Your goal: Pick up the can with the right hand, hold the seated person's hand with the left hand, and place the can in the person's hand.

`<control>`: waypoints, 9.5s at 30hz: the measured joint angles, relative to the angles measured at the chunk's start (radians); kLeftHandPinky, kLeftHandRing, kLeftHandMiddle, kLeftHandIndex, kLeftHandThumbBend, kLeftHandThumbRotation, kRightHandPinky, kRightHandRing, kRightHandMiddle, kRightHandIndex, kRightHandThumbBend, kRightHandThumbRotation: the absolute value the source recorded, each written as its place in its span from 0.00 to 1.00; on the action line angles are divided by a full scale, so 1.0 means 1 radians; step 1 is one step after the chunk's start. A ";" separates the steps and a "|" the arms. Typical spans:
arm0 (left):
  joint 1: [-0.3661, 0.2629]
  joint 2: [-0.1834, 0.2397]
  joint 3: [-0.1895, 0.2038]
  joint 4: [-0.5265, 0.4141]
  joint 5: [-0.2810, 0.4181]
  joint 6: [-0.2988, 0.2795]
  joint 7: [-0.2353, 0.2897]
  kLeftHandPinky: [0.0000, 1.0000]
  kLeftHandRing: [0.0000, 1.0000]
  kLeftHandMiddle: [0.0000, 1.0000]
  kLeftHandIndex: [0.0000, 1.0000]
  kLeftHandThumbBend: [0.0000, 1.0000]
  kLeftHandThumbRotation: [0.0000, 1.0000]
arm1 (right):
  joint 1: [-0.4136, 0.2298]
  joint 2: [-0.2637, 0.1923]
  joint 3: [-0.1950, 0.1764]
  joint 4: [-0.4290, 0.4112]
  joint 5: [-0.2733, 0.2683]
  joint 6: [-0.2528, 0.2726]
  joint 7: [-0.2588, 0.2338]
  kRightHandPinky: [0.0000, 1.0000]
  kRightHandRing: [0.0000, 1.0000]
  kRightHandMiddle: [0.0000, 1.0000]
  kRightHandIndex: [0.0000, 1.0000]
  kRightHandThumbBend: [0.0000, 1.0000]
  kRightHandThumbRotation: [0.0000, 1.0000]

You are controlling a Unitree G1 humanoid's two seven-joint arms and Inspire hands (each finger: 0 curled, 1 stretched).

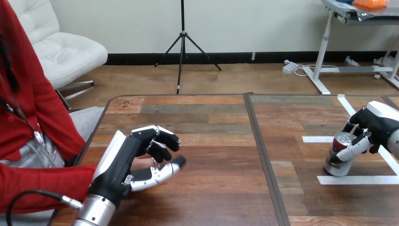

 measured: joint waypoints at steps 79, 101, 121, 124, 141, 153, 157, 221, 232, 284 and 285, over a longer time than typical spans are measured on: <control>0.029 0.292 -0.123 -0.467 0.388 0.455 0.052 0.65 0.74 0.77 0.76 1.00 0.24 | -0.035 0.006 -0.018 -0.059 0.075 -0.007 0.026 0.37 0.40 0.45 0.48 0.79 0.00; -0.014 0.330 -0.186 -0.420 0.383 0.548 -0.021 0.72 0.77 0.80 0.79 1.00 0.22 | -0.035 0.006 -0.018 -0.059 0.075 -0.010 0.026 0.35 0.39 0.44 0.48 0.79 0.00; -0.036 0.348 -0.238 -0.342 0.383 0.615 -0.077 0.76 0.79 0.81 0.81 1.00 0.17 | -0.035 0.006 -0.019 -0.059 0.082 -0.010 0.026 0.29 0.35 0.43 0.48 0.78 0.00; -0.042 0.349 -0.246 -0.330 0.383 0.625 -0.086 0.75 0.79 0.80 0.81 1.00 0.16 | -0.035 0.006 -0.019 -0.059 0.082 -0.010 0.026 0.30 0.35 0.44 0.48 0.78 0.00; -0.098 0.371 -0.303 -0.297 0.390 0.672 -0.126 0.75 0.79 0.79 0.78 0.99 0.10 | -0.035 0.006 -0.019 -0.059 0.082 -0.011 0.026 0.36 0.40 0.46 0.49 0.79 0.00; -0.139 0.377 -0.338 -0.277 0.421 0.695 -0.125 0.70 0.75 0.77 0.76 0.96 0.02 | -0.035 0.006 -0.019 -0.059 0.082 -0.022 0.026 0.33 0.38 0.45 0.49 0.79 0.00; -0.146 0.377 -0.349 -0.264 0.428 0.699 -0.111 0.67 0.73 0.75 0.74 0.95 0.01 | -0.035 0.006 -0.019 -0.059 0.082 -0.025 0.026 0.33 0.38 0.45 0.49 0.79 0.00; -0.257 0.328 -0.435 -0.077 0.371 0.729 -0.019 0.28 0.34 0.42 0.43 0.80 0.00 | -0.035 0.006 -0.020 -0.059 0.108 -0.046 0.026 0.34 0.38 0.43 0.48 0.78 0.00; -0.264 0.324 -0.438 -0.055 0.371 0.720 0.004 0.31 0.36 0.42 0.40 0.77 0.00 | -0.035 0.006 -0.020 -0.059 0.109 -0.050 0.026 0.34 0.37 0.42 0.46 0.78 0.00; -0.264 0.325 -0.434 -0.022 0.320 0.689 0.046 0.22 0.28 0.36 0.36 0.69 0.00 | -0.035 0.029 -0.055 -0.063 0.142 -0.087 0.003 0.33 0.37 0.44 0.47 0.75 0.00; -0.261 0.326 -0.433 -0.024 0.317 0.687 0.049 0.22 0.28 0.36 0.36 0.70 0.00 | -0.035 0.032 -0.055 -0.063 0.142 -0.087 0.003 0.33 0.37 0.44 0.47 0.75 0.00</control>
